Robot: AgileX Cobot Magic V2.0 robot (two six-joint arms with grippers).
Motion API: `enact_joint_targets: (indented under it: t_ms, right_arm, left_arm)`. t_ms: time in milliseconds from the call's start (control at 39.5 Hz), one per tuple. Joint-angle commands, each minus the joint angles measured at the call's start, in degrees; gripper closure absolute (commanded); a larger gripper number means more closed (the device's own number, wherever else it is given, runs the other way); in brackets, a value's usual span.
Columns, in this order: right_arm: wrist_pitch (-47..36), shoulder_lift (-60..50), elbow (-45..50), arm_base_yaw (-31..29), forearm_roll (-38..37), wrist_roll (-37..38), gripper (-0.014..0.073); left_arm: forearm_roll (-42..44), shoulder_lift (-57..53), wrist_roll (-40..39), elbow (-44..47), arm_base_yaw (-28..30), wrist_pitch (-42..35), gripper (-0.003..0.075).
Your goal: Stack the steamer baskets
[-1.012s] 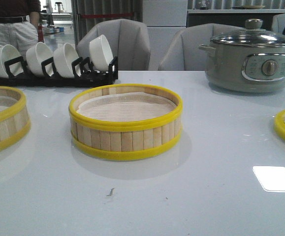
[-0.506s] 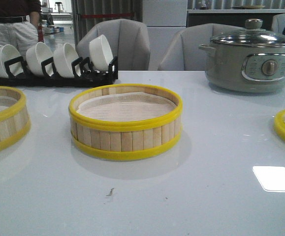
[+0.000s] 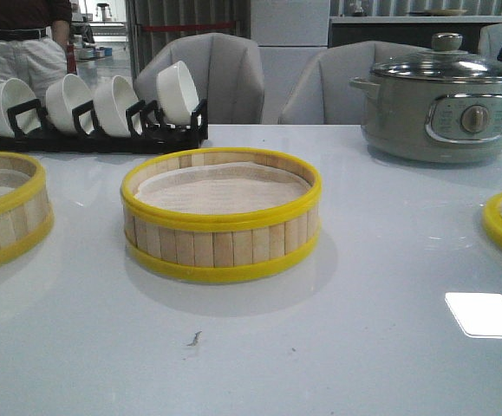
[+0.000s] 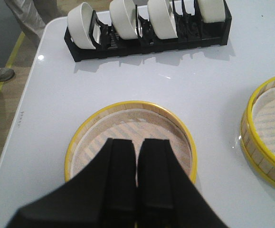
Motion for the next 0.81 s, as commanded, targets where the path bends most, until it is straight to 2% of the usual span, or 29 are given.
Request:
enact_joint_targets:
  t_ms: [0, 253, 304, 354, 455, 506, 607, 632, 683, 784]
  right_arm:
    - [-5.5, 0.2, -2.3, -0.1, 0.0, 0.1, 0.0561]
    - [-8.6, 0.2, -2.3, -0.1, 0.0, 0.1, 0.0556]
    - [-8.5, 0.2, -2.3, -0.1, 0.0, 0.1, 0.0528]
    - [-8.4, 0.2, -2.3, -0.1, 0.0, 0.1, 0.0456]
    - [-8.4, 0.2, -2.3, -0.1, 0.0, 0.1, 0.0207]
    - [-8.4, 0.2, -2.3, -0.1, 0.0, 0.1, 0.013]
    - [-8.2, 0.2, -2.3, -0.1, 0.0, 0.1, 0.0117]
    - [-8.2, 0.2, -2.3, -0.1, 0.0, 0.1, 0.0117]
    - [-8.1, 0.2, -2.3, -0.1, 0.0, 0.1, 0.0117]
    - [-8.0, 0.2, -2.3, -0.1, 0.0, 0.1, 0.0117]
  left_arm:
    - [-0.2, -0.7, 0.0, -2.1, -0.4, -3.4, 0.0635]
    - [-0.6, -0.7, -1.1, -2.1, -0.4, -2.9, 0.0635]
    - [-0.8, -0.7, -2.1, -2.1, -0.4, -2.6, 0.0635]
    - [-1.4, -0.7, -1.8, -2.1, -0.4, -2.5, 0.0624]
    - [-1.5, -0.7, -1.8, -2.1, -0.4, -2.5, 0.051]
    - [-1.5, -0.6, -1.4, -2.1, -0.4, -2.5, 0.0394]
    - [-2.2, 0.3, -1.4, -2.1, -0.4, -2.5, 0.0174]
    - [-2.7, 0.7, -1.4, -2.1, -0.4, -2.5, 0.015]
    - [-4.2, 1.6, -1.4, -2.1, -0.4, -2.3, 0.0134]
    - [-8.3, 4.0, -1.4, -2.1, -0.4, -1.9, 0.0155]
